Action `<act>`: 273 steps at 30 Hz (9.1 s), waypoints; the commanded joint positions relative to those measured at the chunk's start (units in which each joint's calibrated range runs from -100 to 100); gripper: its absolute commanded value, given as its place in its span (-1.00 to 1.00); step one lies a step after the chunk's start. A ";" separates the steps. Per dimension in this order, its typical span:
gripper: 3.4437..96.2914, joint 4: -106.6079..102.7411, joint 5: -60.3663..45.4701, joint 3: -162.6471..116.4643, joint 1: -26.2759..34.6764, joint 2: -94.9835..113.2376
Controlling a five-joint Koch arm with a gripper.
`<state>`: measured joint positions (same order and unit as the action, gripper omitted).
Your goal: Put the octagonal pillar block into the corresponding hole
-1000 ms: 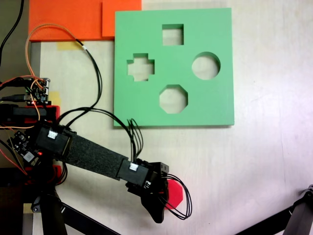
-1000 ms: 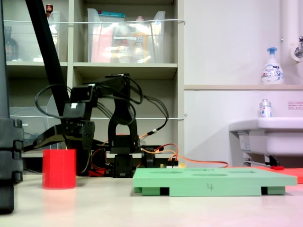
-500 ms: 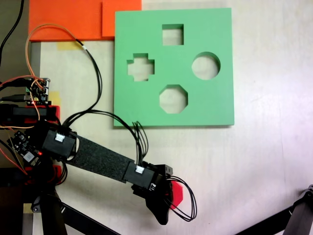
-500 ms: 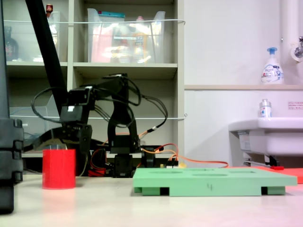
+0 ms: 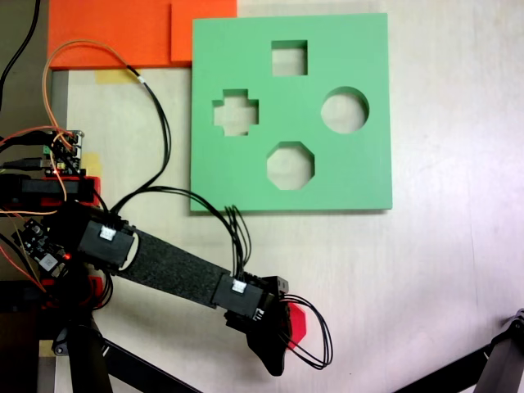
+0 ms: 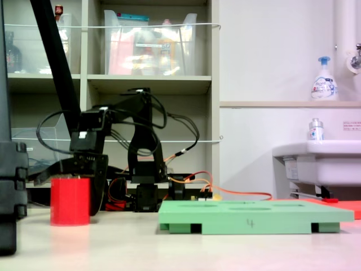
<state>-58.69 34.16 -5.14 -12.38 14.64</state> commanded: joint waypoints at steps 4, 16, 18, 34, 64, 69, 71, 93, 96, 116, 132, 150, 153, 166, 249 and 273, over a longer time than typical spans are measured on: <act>0.51 1.83 -0.63 2.75 -0.24 -0.67; -0.18 0.96 -0.59 1.56 -1.07 -0.53; -0.25 0.86 -0.59 1.06 -1.07 -0.39; -0.32 -3.47 -0.54 0.86 -1.07 6.59; -0.35 -19.65 0.20 12.22 -0.39 24.61; -0.35 -25.81 1.03 17.41 0.59 26.98; -0.35 -26.58 1.61 18.11 1.12 28.80; -0.35 -25.52 13.09 38.64 11.38 27.54; -0.35 -19.26 14.16 38.74 14.36 27.54; -0.35 -12.81 16.51 34.76 22.86 27.12; -0.35 -4.05 22.08 22.79 25.84 25.03; -0.35 -0.87 22.52 18.31 26.96 19.72; -0.35 -0.87 22.52 18.31 27.06 18.74; -0.35 0.29 22.56 18.50 27.06 15.53; -0.34 -15.70 29.50 9.63 28.82 17.63; -0.34 -15.41 29.11 7.84 27.25 15.81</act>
<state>-70.73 63.37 2.79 15.26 30.78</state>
